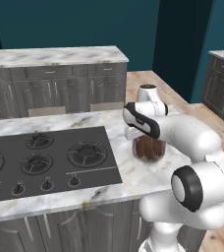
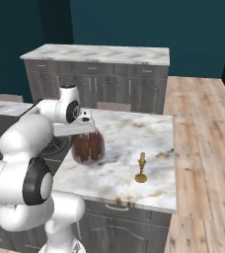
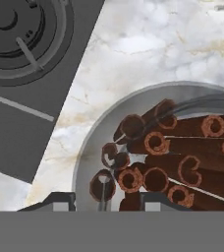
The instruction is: Pick the jar and candle from the dining table and place them in the open cabinet. Close the cabinet after placing the objects.
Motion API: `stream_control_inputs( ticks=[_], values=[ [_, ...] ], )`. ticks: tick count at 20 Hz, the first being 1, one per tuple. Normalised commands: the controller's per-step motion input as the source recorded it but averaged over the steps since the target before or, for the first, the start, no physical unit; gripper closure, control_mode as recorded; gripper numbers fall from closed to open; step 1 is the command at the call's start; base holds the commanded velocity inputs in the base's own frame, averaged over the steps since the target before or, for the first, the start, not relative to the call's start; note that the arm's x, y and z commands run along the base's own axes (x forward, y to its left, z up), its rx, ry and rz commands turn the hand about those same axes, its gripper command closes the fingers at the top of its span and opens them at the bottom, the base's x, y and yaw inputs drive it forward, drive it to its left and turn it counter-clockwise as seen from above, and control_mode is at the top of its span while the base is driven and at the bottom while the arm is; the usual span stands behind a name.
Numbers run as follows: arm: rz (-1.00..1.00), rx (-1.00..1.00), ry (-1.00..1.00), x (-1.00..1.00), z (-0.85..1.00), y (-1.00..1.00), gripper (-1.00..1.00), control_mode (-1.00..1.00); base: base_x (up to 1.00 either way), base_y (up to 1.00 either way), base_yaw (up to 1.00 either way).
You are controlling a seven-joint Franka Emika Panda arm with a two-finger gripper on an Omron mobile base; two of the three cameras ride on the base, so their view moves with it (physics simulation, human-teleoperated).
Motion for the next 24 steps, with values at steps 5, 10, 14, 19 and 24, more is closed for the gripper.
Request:
stream_control_inputs(
  ticks=[5,10,14,19,24],
  values=[
    [0.37,0.04,-0.01,-0.01,0.98,0.05,1.0,-1.0,0.0,0.0,0.0],
    [0.26,0.02,0.0,-0.37,0.76,0.05,1.0,-1.0,0.0,0.0,0.0],
    [0.16,0.02,-0.04,-0.78,0.45,0.16,1.0,-1.0,0.0,0.0,0.0],
    [0.09,0.0,-0.13,-0.91,0.38,0.05,1.0,-1.0,0.0,0.0,0.0],
    [0.03,0.0,-0.28,-0.8,0.69,0.0,1.0,-1.0,0.0,0.0,0.0]
  ],
)
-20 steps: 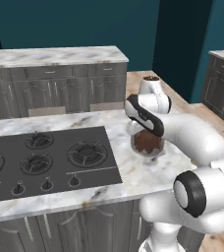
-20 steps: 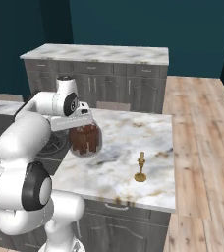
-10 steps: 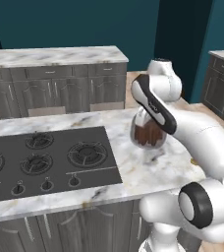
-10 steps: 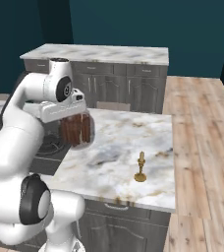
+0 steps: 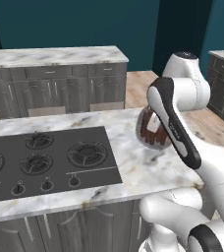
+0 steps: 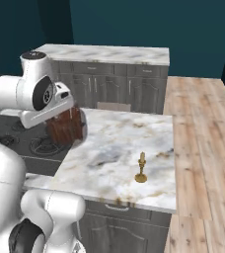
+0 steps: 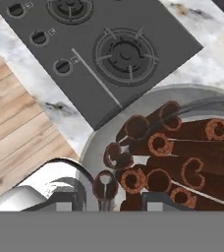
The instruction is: Pick the jar and candle from the dining table and place them in the open cabinet. Close the cabinet after placing the objects.
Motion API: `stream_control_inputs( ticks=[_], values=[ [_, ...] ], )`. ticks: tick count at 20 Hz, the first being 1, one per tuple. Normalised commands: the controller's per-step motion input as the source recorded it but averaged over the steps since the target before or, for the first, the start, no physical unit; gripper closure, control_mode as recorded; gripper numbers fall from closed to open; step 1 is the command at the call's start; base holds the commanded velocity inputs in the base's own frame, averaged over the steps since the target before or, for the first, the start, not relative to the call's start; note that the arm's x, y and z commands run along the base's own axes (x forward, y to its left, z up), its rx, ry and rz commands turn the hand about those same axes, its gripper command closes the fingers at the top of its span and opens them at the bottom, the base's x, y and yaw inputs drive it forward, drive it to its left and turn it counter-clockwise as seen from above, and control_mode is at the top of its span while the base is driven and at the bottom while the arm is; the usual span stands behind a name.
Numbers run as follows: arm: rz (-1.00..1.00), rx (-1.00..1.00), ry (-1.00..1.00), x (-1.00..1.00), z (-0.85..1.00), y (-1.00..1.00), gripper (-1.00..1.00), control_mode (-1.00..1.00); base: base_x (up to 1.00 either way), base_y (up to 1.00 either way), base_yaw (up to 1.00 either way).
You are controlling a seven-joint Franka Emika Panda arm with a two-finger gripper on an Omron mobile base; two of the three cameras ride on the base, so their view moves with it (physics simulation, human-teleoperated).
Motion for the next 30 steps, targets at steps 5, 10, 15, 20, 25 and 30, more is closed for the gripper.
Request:
stream_control_inputs(
  ticks=[5,10,15,20,25,30],
  values=[
    [0.0,0.0,-0.19,-0.6,0.59,0.0,1.0,-1.0,0.0,0.0,0.0],
    [0.0,0.0,-0.06,-0.13,0.31,0.0,1.0,-1.0,0.0,0.0,0.0],
    [0.0,-0.01,-0.19,-0.1,0.19,0.0,1.0,-1.0,0.0,0.0,0.0],
    [0.0,-0.01,-0.25,-0.03,0.0,0.0,1.0,-1.0,0.0,0.0,0.0],
    [0.0,0.0,-0.13,0.0,0.0,0.0,1.0,-1.0,0.0,0.0,0.0],
    [0.0,0.0,-0.01,0.0,0.0,0.0,1.0,1.0,0.0,0.0,0.0]
  ],
)
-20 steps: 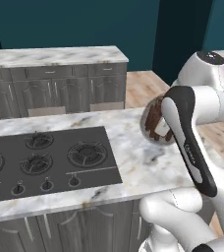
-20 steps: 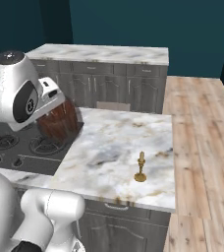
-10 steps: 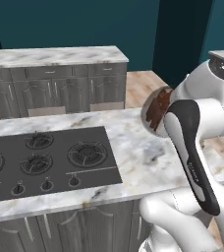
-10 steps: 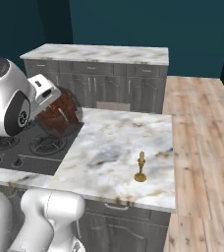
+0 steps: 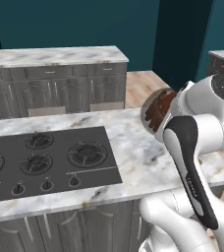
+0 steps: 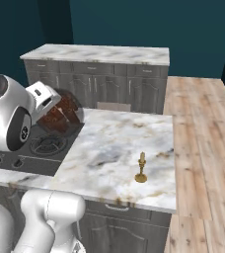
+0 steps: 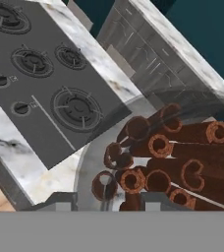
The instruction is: Pick the jar and candle from the dining table and place them in the open cabinet. Close the cabinet after placing the objects.
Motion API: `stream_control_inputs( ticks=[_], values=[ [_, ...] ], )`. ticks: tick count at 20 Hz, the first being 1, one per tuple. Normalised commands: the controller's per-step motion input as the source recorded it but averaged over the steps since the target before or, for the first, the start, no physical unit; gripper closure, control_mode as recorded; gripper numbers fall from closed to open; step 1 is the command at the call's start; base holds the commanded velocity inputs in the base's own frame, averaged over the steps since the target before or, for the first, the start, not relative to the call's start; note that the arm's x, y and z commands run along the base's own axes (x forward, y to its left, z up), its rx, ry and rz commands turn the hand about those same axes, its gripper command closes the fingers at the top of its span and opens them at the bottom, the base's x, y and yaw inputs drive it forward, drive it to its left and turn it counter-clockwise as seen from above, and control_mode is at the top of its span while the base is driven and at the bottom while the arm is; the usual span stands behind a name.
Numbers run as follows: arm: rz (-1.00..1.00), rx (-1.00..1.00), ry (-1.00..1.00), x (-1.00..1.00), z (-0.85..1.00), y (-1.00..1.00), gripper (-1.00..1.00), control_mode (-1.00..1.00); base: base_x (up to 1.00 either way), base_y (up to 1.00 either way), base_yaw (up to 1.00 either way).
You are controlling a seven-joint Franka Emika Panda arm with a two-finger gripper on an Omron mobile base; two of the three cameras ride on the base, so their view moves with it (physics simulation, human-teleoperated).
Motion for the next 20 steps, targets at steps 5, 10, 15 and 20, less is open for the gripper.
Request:
stream_control_inputs(
  ticks=[5,10,15,20],
  values=[
    [0.0,0.0,0.0,0.0,0.0,0.0,1.0,1.0,0.0,0.0,0.0],
    [0.0,0.0,0.0,0.0,0.0,0.0,1.0,1.0,-0.7,0.0,0.0],
    [0.0,0.0,0.0,0.0,0.0,0.0,1.0,1.0,-0.73,0.02,0.0],
    [0.0,0.0,0.0,0.0,0.0,0.0,1.0,1.0,-0.49,0.09,0.0]
  ],
)
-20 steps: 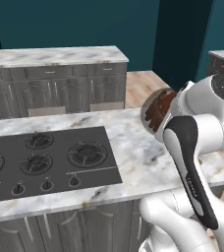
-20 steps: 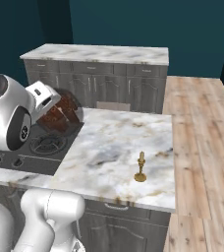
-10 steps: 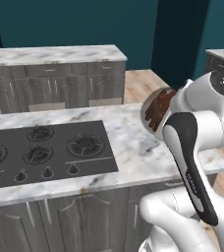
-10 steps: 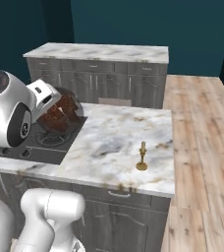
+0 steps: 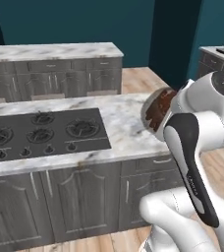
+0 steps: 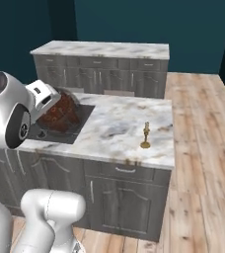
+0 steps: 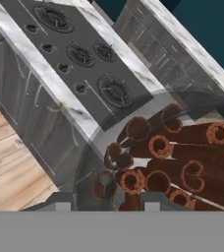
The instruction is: Pick the jar and candle from the dining table and place them in the open cabinet. Close the cabinet after placing the objects.
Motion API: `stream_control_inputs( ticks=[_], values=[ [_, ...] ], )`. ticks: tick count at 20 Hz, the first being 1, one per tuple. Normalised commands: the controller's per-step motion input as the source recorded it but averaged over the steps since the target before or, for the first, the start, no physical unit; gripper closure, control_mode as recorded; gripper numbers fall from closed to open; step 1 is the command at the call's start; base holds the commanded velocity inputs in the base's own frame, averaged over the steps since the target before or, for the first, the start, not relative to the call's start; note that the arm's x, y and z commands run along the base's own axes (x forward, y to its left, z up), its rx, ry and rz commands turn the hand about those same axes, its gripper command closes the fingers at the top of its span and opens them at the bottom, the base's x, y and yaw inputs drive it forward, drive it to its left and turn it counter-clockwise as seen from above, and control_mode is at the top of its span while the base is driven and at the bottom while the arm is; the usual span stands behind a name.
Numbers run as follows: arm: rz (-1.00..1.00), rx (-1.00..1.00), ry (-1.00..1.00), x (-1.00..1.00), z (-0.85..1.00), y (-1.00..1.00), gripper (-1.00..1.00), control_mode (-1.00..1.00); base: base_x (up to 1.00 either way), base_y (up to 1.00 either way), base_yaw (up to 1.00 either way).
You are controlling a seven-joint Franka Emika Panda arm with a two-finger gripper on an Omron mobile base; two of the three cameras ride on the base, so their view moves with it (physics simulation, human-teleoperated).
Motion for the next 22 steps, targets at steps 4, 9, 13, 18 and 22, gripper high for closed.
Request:
stream_control_inputs(
  ticks=[4,9,13,18,22],
  values=[
    [0.0,0.0,0.0,0.0,0.0,0.0,1.0,1.0,-0.18,0.26,0.27],
    [0.0,0.0,0.0,0.0,0.0,0.0,1.0,1.0,0.0,0.27,0.61],
    [0.0,0.0,0.0,0.0,0.0,0.0,1.0,1.0,0.0,0.32,0.6],
    [0.0,0.0,0.0,0.0,0.0,0.0,1.0,1.0,-0.09,0.47,0.64],
    [0.0,0.0,0.0,0.0,0.0,0.0,1.0,1.0,-0.12,0.66,0.65]
  ],
)
